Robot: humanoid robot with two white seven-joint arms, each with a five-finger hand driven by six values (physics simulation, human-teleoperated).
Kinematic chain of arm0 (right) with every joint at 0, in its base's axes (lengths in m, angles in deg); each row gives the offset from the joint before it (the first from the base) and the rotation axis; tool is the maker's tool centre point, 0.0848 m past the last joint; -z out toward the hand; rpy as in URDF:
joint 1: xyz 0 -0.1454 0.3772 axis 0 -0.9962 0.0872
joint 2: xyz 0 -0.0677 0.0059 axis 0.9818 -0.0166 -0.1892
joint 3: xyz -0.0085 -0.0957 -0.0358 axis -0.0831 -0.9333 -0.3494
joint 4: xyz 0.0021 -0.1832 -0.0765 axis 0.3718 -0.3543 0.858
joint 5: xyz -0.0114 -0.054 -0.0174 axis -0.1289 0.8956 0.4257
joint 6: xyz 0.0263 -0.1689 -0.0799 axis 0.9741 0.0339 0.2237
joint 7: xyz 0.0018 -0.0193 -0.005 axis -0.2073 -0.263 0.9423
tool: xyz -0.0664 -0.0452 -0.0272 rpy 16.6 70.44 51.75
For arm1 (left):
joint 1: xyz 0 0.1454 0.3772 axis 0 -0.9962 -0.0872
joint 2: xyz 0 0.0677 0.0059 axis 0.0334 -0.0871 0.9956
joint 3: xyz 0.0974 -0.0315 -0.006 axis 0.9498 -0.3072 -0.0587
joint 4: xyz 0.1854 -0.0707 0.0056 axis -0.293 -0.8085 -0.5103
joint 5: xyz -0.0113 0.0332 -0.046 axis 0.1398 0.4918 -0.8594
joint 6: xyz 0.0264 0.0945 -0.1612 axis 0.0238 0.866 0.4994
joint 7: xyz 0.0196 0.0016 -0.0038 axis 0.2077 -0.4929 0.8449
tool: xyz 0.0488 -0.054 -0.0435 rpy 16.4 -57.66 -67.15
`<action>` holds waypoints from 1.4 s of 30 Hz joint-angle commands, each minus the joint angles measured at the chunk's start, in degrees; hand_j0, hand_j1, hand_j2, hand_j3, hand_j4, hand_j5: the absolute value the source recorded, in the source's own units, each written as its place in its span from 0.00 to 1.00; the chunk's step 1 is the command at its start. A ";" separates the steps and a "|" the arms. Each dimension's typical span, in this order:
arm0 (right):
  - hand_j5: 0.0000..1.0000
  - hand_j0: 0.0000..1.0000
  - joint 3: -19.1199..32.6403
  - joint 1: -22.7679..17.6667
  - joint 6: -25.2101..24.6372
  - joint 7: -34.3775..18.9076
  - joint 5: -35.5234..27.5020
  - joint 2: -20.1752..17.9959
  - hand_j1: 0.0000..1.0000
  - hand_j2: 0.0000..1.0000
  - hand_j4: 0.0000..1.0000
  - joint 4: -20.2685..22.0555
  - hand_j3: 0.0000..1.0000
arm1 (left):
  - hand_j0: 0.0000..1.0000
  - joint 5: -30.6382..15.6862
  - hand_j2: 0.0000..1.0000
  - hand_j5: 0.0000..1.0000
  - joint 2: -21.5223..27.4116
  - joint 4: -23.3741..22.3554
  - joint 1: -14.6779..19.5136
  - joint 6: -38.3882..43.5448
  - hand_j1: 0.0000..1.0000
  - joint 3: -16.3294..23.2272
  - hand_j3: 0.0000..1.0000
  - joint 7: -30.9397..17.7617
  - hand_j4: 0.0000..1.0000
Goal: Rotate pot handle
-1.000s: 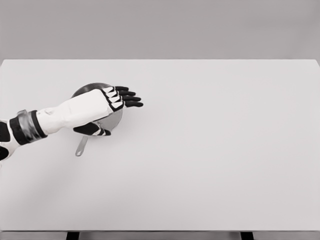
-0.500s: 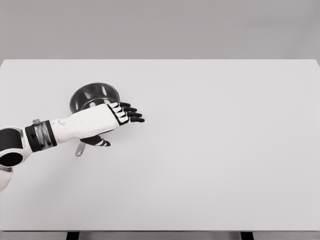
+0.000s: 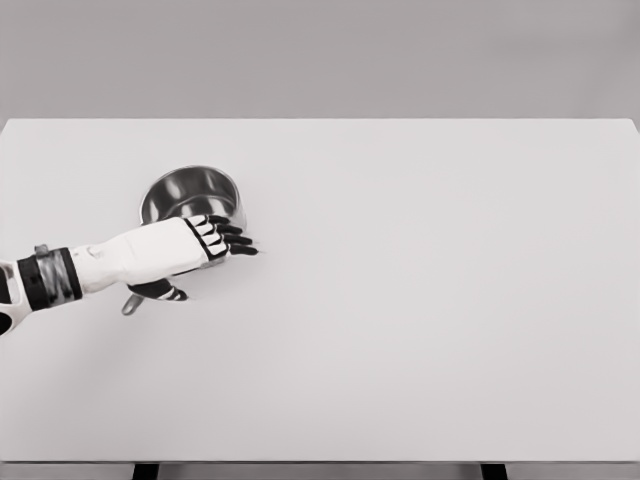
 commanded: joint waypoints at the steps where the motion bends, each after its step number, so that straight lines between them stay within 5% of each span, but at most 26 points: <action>1: 1.00 1.00 -0.01 0.00 0.00 -0.01 0.00 -0.01 1.00 1.00 1.00 -0.03 1.00 | 1.00 -0.60 1.00 1.00 2.02 0.02 0.00 0.13 1.00 -0.50 1.00 0.11 1.00; 14: 1.00 1.00 -0.01 0.00 0.00 -0.01 0.00 -0.01 1.00 1.00 1.00 0.14 1.00 | 1.00 -1.31 1.00 1.00 6.41 -0.77 -0.18 0.13 1.00 -1.29 1.00 0.20 1.00; 42: 1.00 1.00 -0.01 0.00 0.00 -0.01 0.00 -0.01 1.00 1.00 1.00 -0.03 1.00 | 1.00 -1.04 1.00 1.00 6.94 -12.46 0.79 0.13 1.00 -6.91 1.00 0.02 1.00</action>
